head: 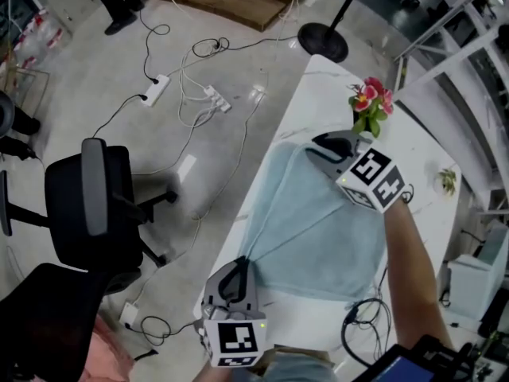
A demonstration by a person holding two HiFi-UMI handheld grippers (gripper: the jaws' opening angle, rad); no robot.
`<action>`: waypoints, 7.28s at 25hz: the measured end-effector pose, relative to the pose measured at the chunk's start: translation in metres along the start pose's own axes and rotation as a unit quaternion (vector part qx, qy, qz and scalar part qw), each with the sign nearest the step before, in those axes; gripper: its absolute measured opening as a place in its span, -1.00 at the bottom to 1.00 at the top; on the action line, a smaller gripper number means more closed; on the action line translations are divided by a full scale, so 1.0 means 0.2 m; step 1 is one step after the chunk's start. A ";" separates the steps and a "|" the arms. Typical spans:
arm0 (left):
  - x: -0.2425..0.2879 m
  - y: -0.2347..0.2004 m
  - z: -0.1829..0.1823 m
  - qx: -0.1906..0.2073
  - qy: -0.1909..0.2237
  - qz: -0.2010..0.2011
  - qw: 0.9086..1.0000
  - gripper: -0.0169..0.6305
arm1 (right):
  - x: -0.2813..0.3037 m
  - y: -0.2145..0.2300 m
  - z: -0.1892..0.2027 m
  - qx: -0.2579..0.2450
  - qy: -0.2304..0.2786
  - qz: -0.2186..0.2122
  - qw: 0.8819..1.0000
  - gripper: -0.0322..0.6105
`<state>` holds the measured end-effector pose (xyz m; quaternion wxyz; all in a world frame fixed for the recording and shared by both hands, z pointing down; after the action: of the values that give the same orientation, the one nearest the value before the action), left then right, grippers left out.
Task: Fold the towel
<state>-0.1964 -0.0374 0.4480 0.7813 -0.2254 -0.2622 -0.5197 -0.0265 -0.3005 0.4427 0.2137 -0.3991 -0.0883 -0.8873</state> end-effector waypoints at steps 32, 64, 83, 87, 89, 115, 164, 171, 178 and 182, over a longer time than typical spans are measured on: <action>-0.03 -0.05 0.07 -0.047 -0.039 -0.016 0.998 -0.90 | 0.10 -0.19 -0.33 -0.041 0.074 0.008 0.996 -0.18; -0.31 -0.07 0.21 -0.215 -0.019 -0.086 0.973 -0.73 | -0.83 -0.88 0.77 0.077 0.039 -0.017 0.996 -0.41; -0.43 -0.15 0.18 -0.202 0.028 -0.058 0.977 0.41 | -0.75 -0.69 0.61 0.048 0.025 0.019 0.998 -0.55; -0.34 -0.01 0.06 -0.182 0.058 -0.031 0.981 -0.18 | -0.74 -0.93 0.70 0.038 0.003 -0.039 0.999 -0.55; -0.27 0.06 0.03 -0.154 0.056 -0.024 0.986 -0.78 | -0.69 -0.99 0.75 0.028 -0.011 -0.044 0.999 -0.54; -0.11 1.11 0.23 0.011 -0.109 0.114 0.987 -0.81 | -1.32 -1.19 1.56 0.123 -0.120 -0.043 0.984 -0.51; -1.04 0.24 0.23 -0.031 0.111 0.127 0.985 -0.72 | -0.87 -1.56 0.47 0.187 -0.016 0.095 0.978 -0.80; -0.96 0.26 0.31 -0.048 0.072 0.129 0.988 -0.72 | -0.65 -1.57 0.58 0.183 -0.053 0.056 0.980 -0.80; -0.86 0.29 0.37 -0.044 0.066 0.139 0.987 -0.72 | -0.51 -1.60 0.63 0.196 -0.036 0.026 0.980 -0.77; -0.87 0.32 0.28 -0.034 0.079 0.145 0.986 -0.72 | -0.63 -1.62 0.53 0.179 -0.018 0.015 0.984 -0.36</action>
<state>-0.2033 0.1414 0.3731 0.8584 -0.2463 -0.1463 -0.4255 -0.0273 0.0628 0.4239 0.2937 -0.3719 -0.2437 -0.8462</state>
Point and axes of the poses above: the fingertips, and each gripper's own axes: x forward along the fingers, y to its right, z out of its underside, the point moved 8 cm from there along -x, backward along the fingers, and after that the axes turned 5 degrees about x, right-handed, at the moved point
